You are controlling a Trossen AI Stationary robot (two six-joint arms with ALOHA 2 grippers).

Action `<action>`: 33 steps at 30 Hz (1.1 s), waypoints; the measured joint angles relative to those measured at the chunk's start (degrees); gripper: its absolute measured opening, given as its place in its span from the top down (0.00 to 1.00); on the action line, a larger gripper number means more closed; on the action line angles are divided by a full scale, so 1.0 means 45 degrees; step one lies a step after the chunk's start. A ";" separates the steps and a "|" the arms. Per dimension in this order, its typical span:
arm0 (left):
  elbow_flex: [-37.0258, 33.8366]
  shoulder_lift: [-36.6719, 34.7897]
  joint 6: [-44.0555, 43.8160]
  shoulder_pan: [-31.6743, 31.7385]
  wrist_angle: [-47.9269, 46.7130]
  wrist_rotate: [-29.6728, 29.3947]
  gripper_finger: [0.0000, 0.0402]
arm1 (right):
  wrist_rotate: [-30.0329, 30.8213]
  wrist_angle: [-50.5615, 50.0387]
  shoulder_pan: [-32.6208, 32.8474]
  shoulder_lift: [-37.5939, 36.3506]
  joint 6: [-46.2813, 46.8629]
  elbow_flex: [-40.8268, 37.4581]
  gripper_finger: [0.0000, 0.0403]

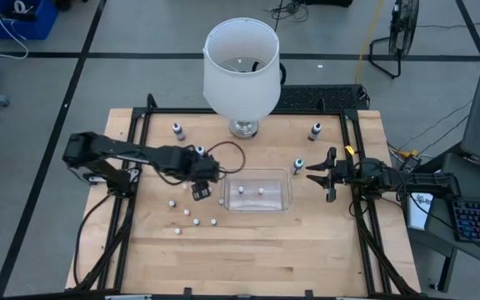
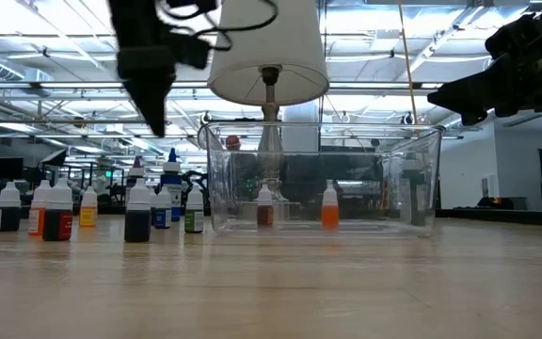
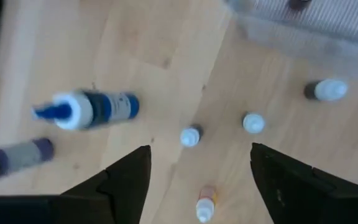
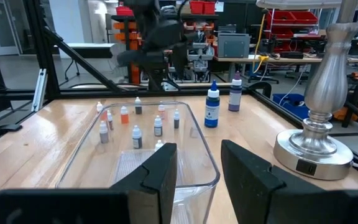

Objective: Pick & Place food coloring
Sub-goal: Put the small blue food coloring bottle into the transparent bin

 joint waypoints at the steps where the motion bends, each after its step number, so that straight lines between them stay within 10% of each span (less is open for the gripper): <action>1: -0.0556 -0.0252 -0.0027 0.0123 0.0423 0.0011 0.30 | 0.0000 -0.0001 0.0000 0.0005 0.0000 0.0003 0.72; 13: -0.4247 -0.0762 -0.0162 0.1749 0.4578 0.0637 0.33 | 0.0000 0.0000 0.0000 0.0005 0.0000 0.0003 0.72; 33: -0.5093 -0.0762 -0.0093 0.2188 0.6366 0.1629 0.33 | 0.0000 0.0003 0.0000 0.0002 0.0000 0.0002 0.72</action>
